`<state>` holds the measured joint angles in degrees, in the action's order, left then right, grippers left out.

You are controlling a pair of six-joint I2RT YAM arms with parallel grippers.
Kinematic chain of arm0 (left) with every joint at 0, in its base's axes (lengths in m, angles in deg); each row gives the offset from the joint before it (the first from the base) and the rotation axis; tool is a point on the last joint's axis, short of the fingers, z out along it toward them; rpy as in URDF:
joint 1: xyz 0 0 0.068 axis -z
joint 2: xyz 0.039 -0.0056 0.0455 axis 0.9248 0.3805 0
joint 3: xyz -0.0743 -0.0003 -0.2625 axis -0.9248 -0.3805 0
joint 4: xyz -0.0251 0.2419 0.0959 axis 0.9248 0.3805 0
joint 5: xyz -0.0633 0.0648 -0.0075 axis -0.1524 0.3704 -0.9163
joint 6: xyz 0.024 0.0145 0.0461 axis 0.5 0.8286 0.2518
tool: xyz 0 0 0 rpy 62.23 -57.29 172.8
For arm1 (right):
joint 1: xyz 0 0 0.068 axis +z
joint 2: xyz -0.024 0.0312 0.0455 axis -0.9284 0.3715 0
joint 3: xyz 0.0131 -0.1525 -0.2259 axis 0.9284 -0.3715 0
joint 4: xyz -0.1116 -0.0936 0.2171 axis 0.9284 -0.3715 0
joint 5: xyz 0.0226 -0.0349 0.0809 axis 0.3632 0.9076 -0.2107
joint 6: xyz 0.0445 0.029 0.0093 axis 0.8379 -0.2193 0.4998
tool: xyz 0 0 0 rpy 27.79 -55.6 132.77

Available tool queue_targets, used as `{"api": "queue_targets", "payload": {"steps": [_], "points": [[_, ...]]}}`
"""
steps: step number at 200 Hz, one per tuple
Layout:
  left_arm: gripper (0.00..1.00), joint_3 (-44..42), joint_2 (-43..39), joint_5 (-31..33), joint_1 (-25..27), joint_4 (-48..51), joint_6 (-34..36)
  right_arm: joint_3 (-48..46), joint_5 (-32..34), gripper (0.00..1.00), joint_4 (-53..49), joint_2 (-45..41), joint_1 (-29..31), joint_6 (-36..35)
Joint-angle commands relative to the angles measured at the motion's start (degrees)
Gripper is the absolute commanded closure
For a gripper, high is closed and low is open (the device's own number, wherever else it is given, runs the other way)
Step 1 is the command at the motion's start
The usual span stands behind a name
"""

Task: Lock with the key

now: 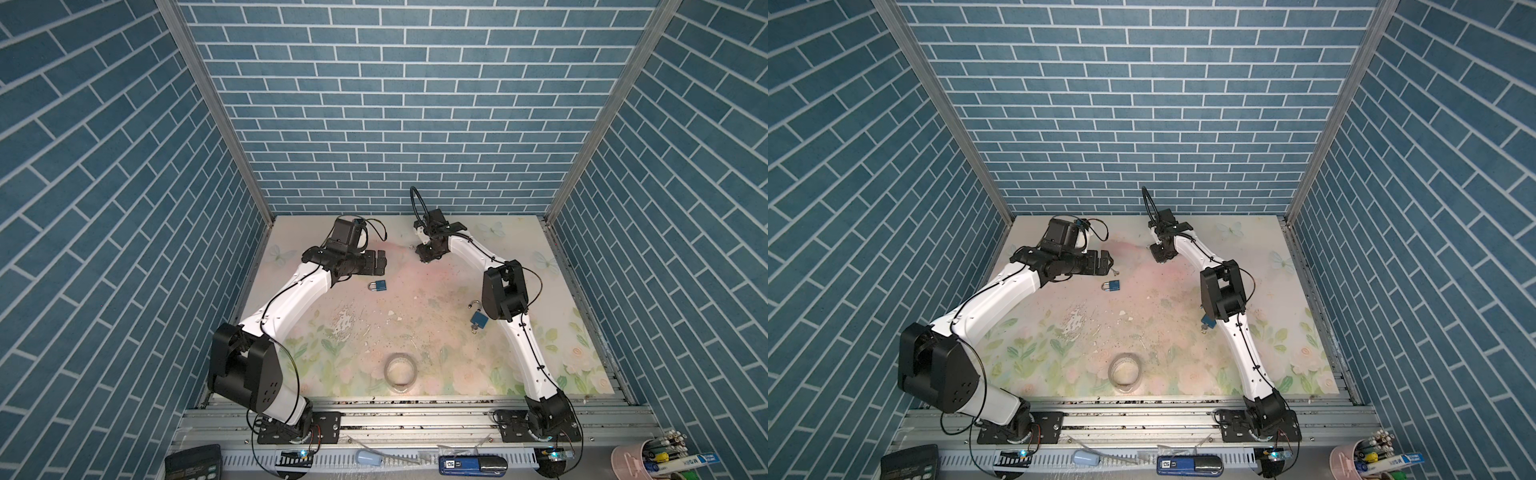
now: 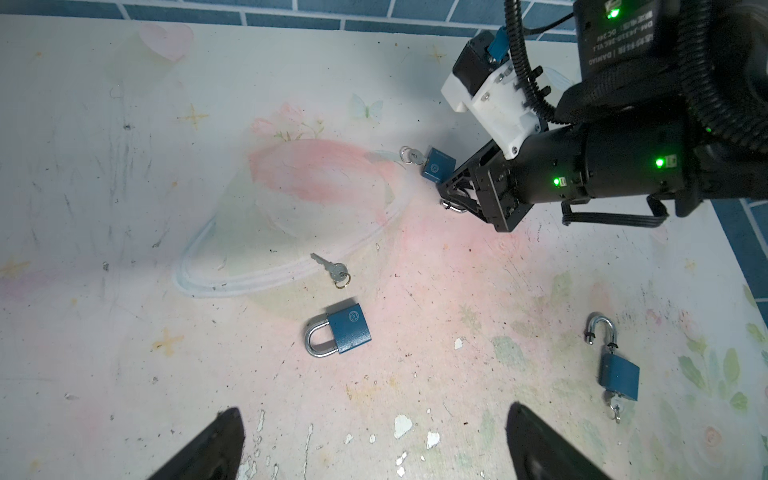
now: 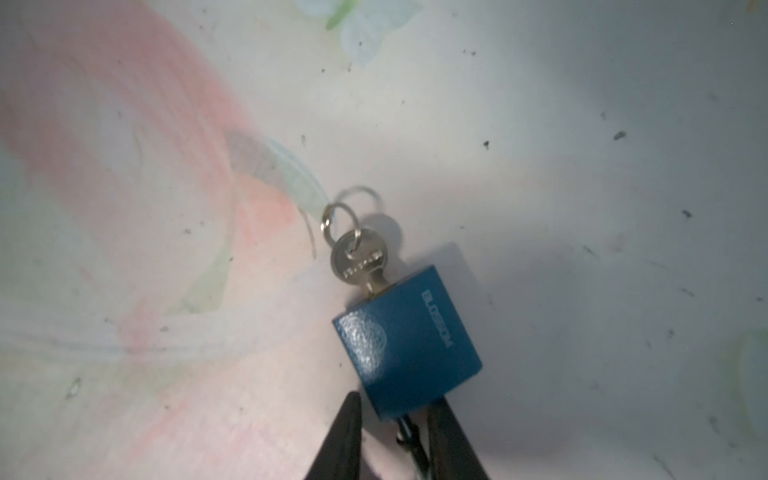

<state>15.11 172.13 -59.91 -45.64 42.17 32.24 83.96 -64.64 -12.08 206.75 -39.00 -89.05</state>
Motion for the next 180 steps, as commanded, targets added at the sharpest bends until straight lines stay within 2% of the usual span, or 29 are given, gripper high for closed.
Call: {"api": "queue_targets", "payload": {"steps": [1,42,64,96,112,138,162,180], "points": [[0.01,2.81,2.88,-0.79,-0.03,0.75,1.43,-6.22,-0.97,0.79,-2.97,-1.24,0.17,-2.02],[0.00,9.63,9.78,-1.74,0.07,5.07,6.25,-15.41,-1.77,0.93,0.66,-5.85,0.17,-3.25],[0.00,10.73,11.70,-1.93,0.15,4.12,8.96,-21.30,-2.67,1.00,3.17,-9.28,0.20,-3.87],[0.00,12.71,14.31,-0.94,0.58,3.09,12.18,-31.13,-3.56,1.00,6.19,-15.47,0.25,-5.20],[0.00,15.46,16.89,-1.96,0.80,5.02,13.85,-37.27,-5.33,1.00,7.89,-19.97,0.34,-6.34],[0.00,18.57,20.36,0.39,2.75,7.50,17.47,-45.12,-8.01,1.00,7.99,-26.56,0.34,-7.44],[0.00,18.54,21.83,3.12,5.51,6.52,21.87,-50.67,-8.51,1.00,7.67,-30.87,0.29,-7.53],[0.00,13.93,19.76,6.17,8.13,-0.39,25.23,-54.18,-8.24,1.00,7.88,-33.87,0.34,-6.89]]}}
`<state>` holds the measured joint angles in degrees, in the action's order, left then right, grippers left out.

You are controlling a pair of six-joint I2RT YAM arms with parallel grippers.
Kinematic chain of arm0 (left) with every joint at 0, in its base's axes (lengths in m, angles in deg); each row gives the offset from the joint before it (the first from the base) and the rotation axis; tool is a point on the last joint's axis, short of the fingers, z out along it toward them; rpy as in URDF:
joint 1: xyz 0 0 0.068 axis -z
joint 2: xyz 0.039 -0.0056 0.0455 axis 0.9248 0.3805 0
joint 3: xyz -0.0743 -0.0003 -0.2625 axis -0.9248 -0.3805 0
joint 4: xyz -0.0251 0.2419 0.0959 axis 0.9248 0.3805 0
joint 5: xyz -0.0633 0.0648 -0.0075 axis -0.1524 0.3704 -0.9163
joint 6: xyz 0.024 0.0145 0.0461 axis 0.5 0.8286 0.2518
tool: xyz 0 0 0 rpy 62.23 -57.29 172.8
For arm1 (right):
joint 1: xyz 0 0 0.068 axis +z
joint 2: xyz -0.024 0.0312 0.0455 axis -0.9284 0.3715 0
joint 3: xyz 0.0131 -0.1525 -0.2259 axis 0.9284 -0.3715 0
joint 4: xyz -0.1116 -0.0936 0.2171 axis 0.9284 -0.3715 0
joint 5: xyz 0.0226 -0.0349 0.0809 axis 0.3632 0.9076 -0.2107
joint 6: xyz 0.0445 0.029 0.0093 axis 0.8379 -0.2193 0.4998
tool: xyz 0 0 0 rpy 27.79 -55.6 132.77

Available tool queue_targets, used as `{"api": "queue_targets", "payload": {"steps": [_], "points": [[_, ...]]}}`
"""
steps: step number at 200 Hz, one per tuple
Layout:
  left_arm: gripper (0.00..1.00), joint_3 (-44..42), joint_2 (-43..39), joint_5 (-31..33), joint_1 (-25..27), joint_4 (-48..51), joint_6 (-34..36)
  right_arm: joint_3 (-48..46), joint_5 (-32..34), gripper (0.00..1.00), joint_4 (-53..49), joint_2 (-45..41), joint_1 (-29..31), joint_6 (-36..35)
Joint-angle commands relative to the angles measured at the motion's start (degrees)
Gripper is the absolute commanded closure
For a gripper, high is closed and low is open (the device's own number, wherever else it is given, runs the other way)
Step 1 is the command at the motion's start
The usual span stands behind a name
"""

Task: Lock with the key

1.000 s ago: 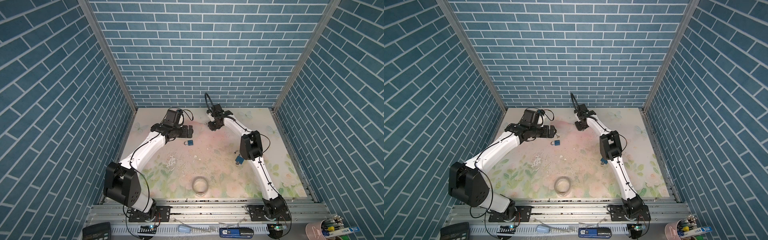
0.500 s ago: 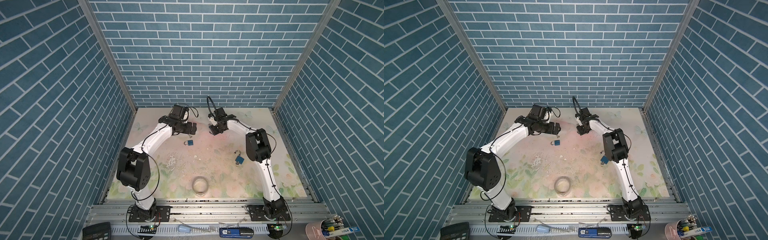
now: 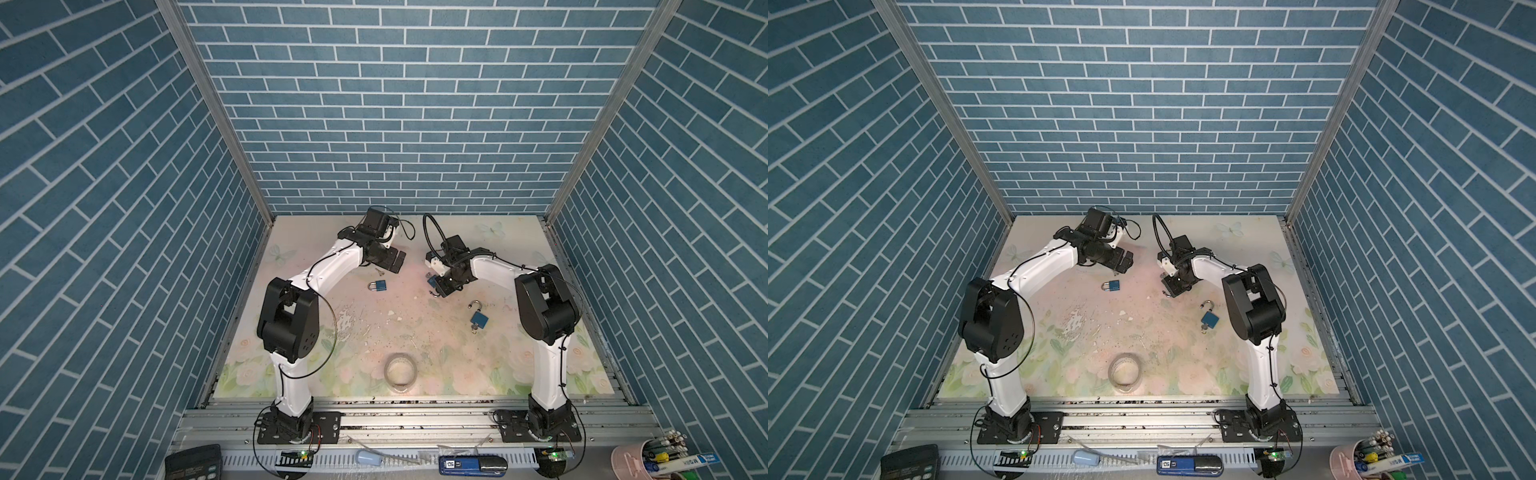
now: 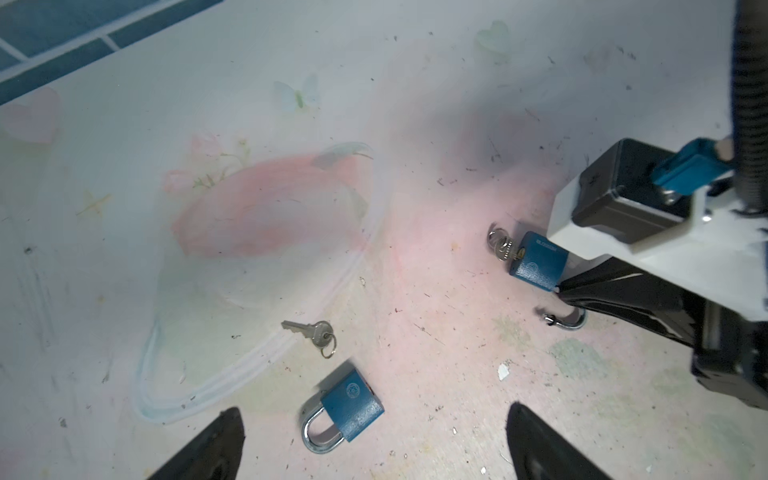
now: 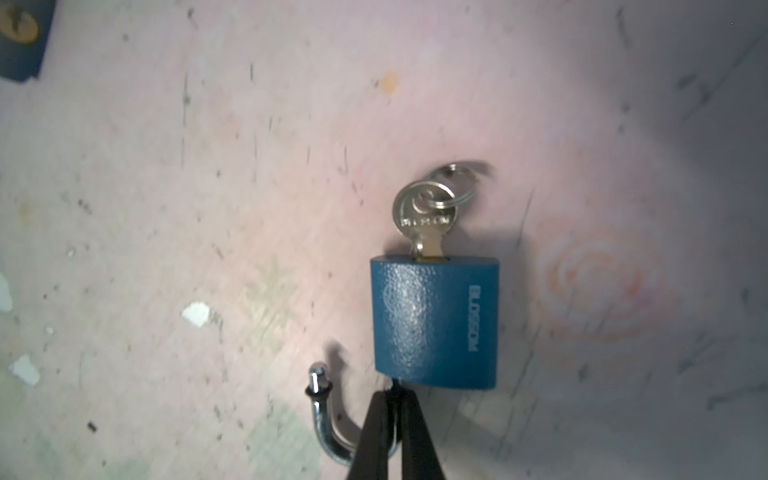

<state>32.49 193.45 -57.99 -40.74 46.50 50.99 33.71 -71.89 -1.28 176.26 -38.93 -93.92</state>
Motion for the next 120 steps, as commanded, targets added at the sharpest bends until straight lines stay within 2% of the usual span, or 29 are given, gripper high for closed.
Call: {"api": "queue_targets", "payload": {"steps": [1,15,34,53,75,120], "points": [[0.00,-3.70,-1.76,4.36,3.33,-5.17,6.55,-4.07,-0.98,1.00,-2.88,-3.55,0.27,-1.98],[0.00,-6.14,-3.09,3.66,3.83,-9.02,6.97,-6.04,-1.07,0.98,-2.70,-5.44,0.14,-1.28],[0.00,-6.16,-2.83,3.04,3.87,-9.94,7.54,-8.16,-2.23,0.80,-1.48,-7.95,-0.21,0.37],[0.00,-5.97,-2.18,2.20,4.09,-10.36,9.50,-9.39,-3.72,0.69,-0.05,-10.04,-0.44,1.47],[0.00,-7.82,-2.77,2.56,4.87,-13.62,12.66,-10.13,-3.80,0.64,0.82,-12.03,-0.99,2.37],[0.00,-10.27,-4.39,4.26,5.55,-17.36,14.12,-10.73,-1.86,0.62,1.53,-14.14,-1.64,2.50]]}}
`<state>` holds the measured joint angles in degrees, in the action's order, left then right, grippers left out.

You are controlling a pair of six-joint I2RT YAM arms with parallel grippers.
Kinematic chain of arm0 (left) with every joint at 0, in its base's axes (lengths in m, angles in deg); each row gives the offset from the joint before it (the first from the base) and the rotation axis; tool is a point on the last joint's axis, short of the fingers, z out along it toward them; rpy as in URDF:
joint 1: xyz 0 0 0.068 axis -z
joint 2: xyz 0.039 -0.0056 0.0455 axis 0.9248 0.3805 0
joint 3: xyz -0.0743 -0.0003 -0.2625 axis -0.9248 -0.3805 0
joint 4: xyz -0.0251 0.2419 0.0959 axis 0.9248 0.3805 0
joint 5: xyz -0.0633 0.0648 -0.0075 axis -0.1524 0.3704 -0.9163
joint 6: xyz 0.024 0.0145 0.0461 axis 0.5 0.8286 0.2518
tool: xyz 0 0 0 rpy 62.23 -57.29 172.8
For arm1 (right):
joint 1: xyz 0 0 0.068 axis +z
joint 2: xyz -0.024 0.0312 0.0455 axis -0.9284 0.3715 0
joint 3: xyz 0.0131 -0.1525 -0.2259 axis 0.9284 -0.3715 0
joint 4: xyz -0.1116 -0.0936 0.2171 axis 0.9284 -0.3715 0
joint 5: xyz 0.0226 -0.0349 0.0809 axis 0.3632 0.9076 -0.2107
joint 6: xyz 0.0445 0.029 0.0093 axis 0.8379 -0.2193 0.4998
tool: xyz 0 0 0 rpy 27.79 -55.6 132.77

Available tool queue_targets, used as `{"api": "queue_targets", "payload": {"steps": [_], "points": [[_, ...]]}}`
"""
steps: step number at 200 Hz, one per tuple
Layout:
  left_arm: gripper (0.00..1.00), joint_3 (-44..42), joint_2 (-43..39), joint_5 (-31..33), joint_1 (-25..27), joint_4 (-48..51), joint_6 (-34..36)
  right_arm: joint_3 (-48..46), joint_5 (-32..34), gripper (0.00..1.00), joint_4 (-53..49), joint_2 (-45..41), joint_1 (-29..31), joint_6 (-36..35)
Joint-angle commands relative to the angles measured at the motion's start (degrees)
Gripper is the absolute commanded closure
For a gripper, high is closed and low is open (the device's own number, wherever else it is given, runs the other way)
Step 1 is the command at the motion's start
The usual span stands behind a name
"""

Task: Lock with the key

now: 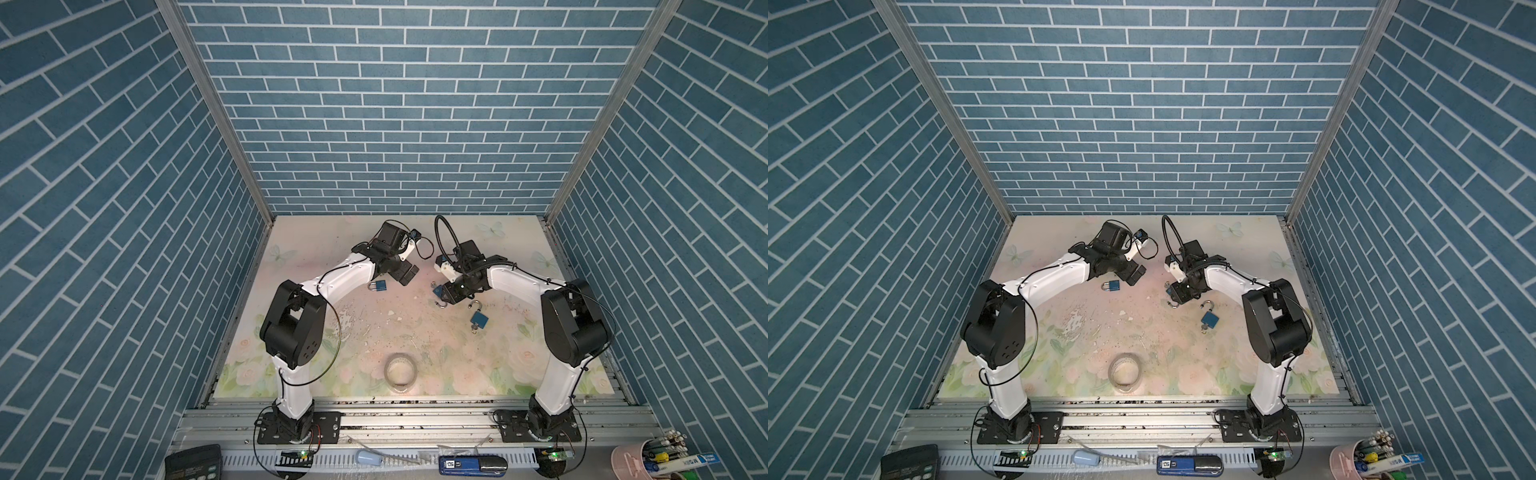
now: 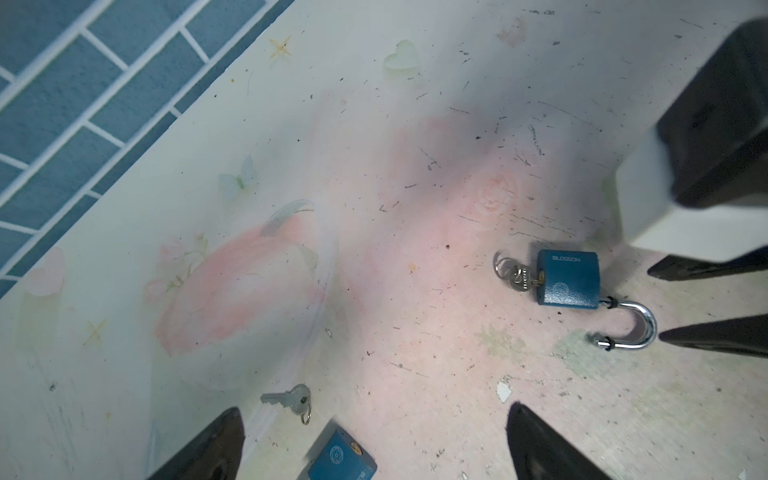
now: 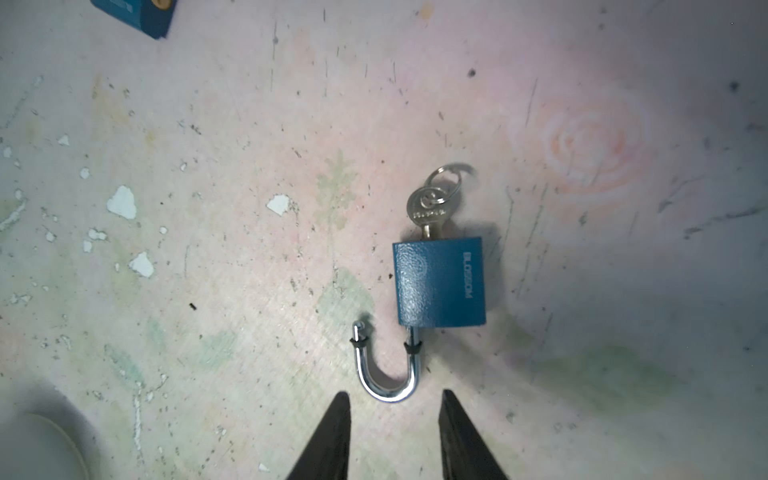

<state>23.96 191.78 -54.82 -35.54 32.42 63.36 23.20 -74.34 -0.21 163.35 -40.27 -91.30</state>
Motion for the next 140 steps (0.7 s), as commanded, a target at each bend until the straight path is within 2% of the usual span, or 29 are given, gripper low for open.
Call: {"api": "queue_targets", "payload": {"steps": [1,38,66,91,107,140], "points": [[0.01,-1.84,-2.74,1.07,0.34,-3.39,1.73,-0.17,0.68,0.62,0.42,-1.15,-0.27,-0.15],[0.00,-5.80,-5.16,0.61,0.36,-6.96,-0.01,1.51,4.20,0.61,0.97,0.58,-0.24,0.60],[0.00,-8.13,-6.68,-1.30,0.38,-9.58,0.58,-0.09,6.39,0.61,4.26,-0.38,-0.45,4.28],[0.00,-10.53,-7.50,-4.62,0.75,-12.83,4.97,-3.03,2.98,0.59,7.90,-2.91,-3.10,12.44],[0.01,-8.52,-6.73,-6.41,0.86,-11.42,6.73,-5.24,-0.56,0.58,9.69,-4.66,-5.03,17.09],[0.00,-2.83,-3.05,-9.64,1.28,-5.91,10.38,-8.36,-3.34,0.57,11.16,-7.93,-5.38,20.58]]}}
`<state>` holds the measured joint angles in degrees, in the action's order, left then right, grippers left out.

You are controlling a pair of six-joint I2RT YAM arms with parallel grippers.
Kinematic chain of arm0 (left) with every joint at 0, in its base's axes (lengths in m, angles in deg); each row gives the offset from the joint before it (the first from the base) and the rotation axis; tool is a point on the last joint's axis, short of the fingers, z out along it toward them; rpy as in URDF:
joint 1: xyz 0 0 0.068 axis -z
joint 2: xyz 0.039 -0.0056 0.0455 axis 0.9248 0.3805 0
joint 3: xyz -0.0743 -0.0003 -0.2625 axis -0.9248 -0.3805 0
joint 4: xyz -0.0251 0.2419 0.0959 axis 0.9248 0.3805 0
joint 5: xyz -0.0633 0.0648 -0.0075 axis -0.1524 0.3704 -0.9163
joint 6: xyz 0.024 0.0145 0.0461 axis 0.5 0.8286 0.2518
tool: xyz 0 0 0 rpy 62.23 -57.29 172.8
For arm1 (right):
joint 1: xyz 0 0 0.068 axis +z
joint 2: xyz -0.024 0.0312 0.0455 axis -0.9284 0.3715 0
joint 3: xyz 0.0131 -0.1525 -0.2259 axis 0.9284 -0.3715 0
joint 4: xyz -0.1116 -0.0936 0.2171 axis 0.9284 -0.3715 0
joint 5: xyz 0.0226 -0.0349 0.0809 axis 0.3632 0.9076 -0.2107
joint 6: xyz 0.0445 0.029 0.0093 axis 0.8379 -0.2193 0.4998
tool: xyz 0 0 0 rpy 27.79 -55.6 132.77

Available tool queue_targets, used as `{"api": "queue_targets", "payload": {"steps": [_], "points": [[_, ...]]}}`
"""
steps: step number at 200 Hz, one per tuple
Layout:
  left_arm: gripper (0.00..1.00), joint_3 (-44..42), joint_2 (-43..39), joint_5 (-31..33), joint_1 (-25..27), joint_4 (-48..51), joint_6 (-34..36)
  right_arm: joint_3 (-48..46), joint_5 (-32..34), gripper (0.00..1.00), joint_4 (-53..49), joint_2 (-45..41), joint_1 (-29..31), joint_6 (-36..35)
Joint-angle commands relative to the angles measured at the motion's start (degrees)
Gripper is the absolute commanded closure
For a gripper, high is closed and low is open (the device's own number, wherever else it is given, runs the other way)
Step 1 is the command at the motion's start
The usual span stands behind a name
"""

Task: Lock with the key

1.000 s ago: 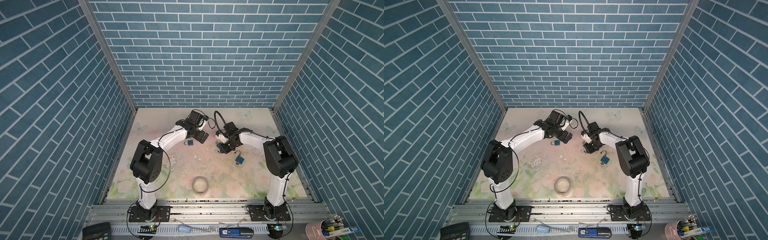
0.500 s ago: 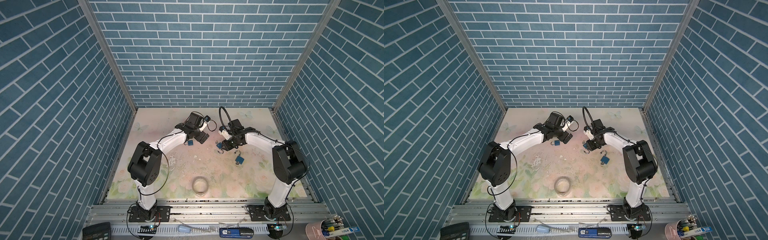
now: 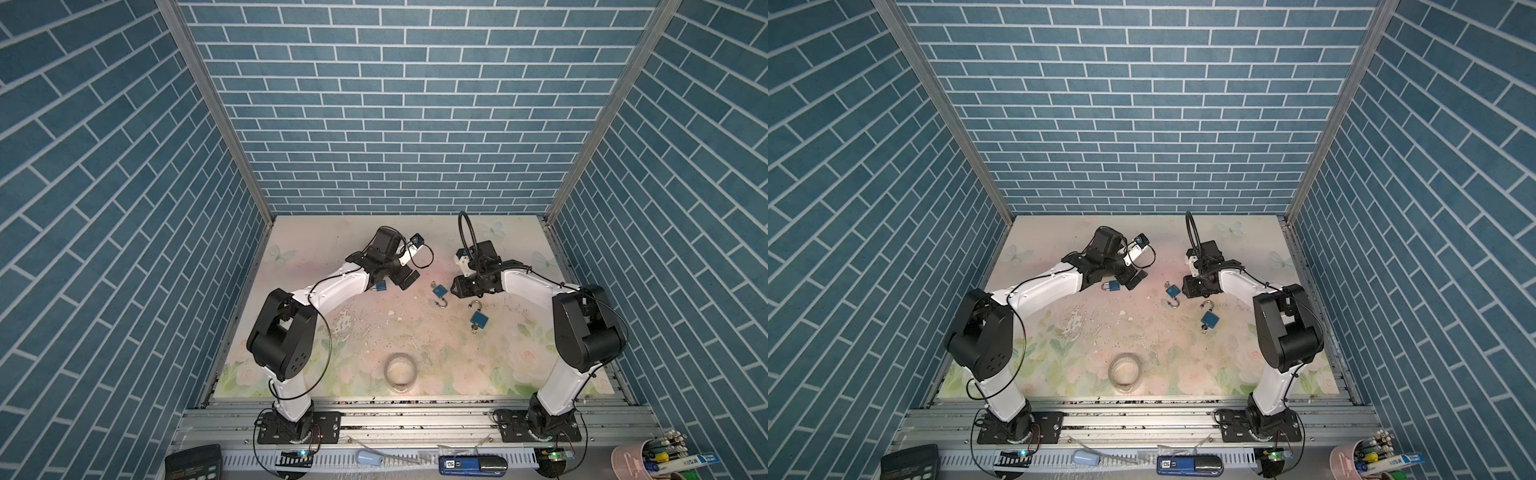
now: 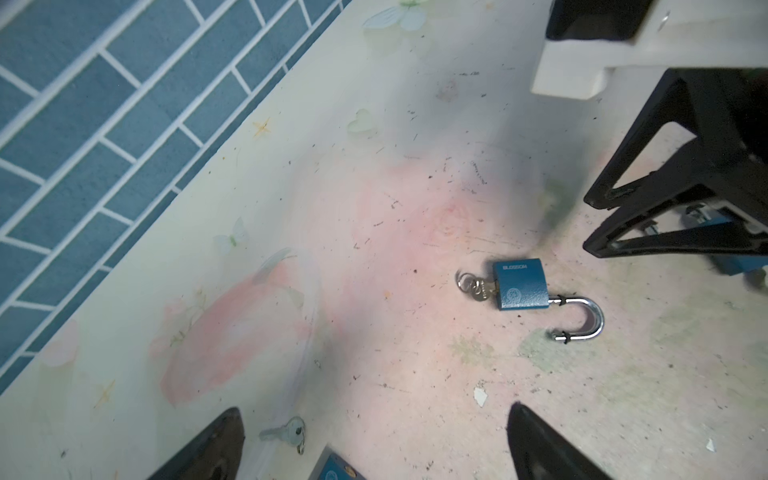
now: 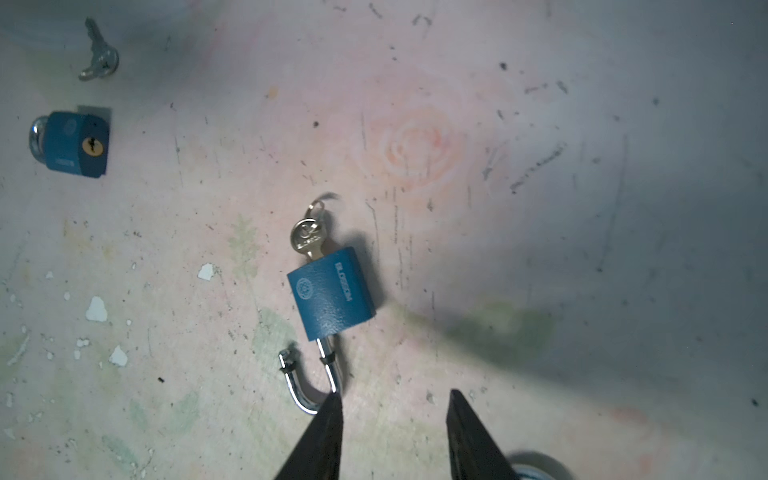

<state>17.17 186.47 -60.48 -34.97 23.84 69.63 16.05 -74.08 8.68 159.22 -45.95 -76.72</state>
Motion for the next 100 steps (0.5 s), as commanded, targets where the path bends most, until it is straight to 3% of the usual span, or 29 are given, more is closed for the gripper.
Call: {"api": "queue_targets", "payload": {"steps": [1,59,100], "points": [[0.00,4.02,2.36,-3.95,0.72,2.66,4.26,-1.22,-3.62,0.57,2.24,-3.85,0.28,6.08],[0.00,9.32,9.42,0.60,7.48,6.69,16.21,-4.85,-4.33,0.57,0.77,-9.87,-1.55,15.96],[0.00,15.76,14.13,-1.45,8.01,10.55,17.07,-8.34,-6.69,0.57,4.57,-11.77,-2.14,21.03]]}}
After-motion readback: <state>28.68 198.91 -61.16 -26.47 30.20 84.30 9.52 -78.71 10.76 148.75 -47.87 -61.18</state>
